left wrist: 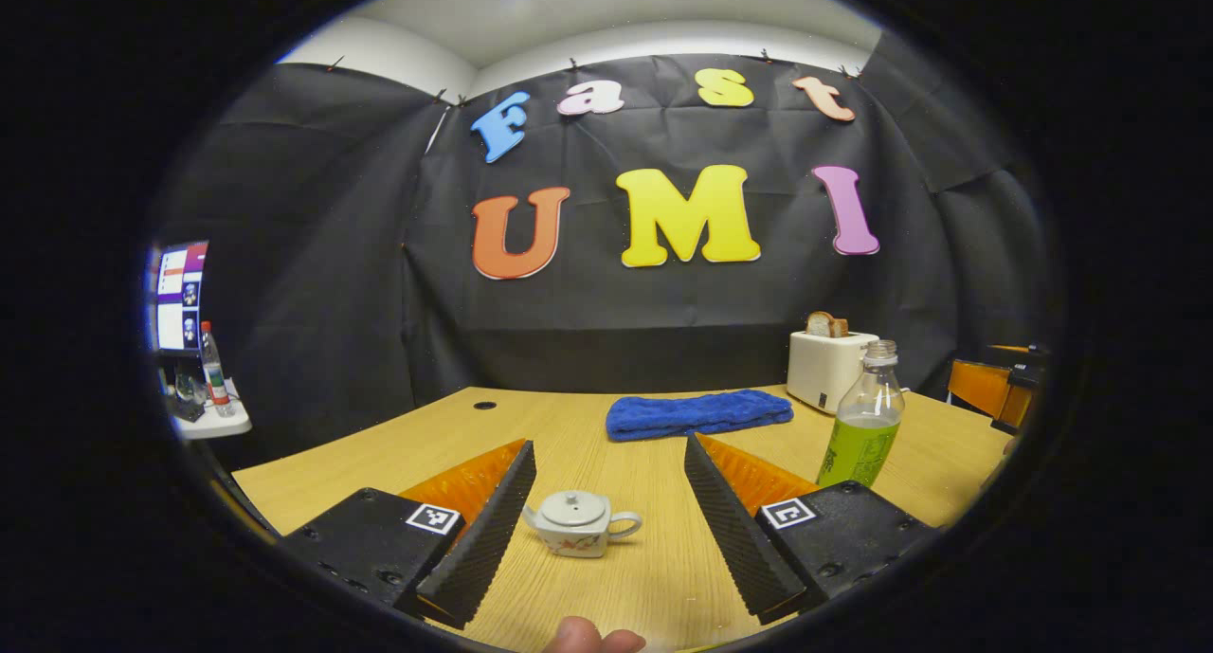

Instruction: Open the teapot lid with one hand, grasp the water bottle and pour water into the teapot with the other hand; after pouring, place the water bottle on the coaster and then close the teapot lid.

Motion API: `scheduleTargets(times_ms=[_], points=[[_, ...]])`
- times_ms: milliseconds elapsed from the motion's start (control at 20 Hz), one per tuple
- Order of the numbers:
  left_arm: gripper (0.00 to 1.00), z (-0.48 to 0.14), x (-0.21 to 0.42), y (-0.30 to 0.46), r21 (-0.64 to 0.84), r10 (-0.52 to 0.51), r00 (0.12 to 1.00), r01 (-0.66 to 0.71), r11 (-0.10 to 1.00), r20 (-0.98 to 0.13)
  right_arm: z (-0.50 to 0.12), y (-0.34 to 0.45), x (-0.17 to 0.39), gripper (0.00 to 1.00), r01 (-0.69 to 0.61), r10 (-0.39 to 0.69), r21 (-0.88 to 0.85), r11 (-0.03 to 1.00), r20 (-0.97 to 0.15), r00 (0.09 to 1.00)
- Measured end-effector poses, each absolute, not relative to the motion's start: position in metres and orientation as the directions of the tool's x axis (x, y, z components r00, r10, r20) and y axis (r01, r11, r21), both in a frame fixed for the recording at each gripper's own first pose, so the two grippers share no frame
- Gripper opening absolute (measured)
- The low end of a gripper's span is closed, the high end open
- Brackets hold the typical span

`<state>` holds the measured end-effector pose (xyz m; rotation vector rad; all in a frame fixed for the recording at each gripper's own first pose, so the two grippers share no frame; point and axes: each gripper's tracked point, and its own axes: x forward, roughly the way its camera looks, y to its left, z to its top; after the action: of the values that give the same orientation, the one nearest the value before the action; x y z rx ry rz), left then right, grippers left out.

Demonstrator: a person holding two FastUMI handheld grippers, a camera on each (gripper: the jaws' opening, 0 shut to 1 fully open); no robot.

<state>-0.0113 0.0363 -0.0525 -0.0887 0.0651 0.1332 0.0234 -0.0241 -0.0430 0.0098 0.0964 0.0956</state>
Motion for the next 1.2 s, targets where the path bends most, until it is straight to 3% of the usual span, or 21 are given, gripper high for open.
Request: scheduleTargets(times_ms=[300,600,1000,1150,1200], points=[[0.98,-0.088,0.020,0.053,-0.076,0.117,0.978,-0.132,0.988,-0.170,-0.058,-0.039,0.032,0.95,-0.098,0.101,0.031,0.995,-0.143,0.985],[0.83,-0.125,0.045,0.057,-0.047,0.099,0.952,-0.117,0.992,-0.291,-0.073,-0.052,0.036,0.93,-0.076,0.075,0.005,0.997,-0.188,0.979],[0.42,-0.129,0.054,0.052,-0.011,0.113,0.947,-0.122,0.992,-0.302,-0.078,-0.047,0.042,0.94,-0.089,0.083,-0.021,0.996,-0.198,0.977],[0.15,-0.126,0.055,0.053,-0.003,0.128,0.946,-0.135,0.991,-0.297,-0.074,-0.047,0.039,0.94,-0.098,0.088,-0.046,0.994,-0.188,0.978],[0.12,-0.125,0.055,0.051,0.002,0.129,0.944,-0.135,0.991,-0.303,-0.074,-0.046,0.039,0.94,-0.105,0.094,-0.048,0.993,-0.186,0.978]])
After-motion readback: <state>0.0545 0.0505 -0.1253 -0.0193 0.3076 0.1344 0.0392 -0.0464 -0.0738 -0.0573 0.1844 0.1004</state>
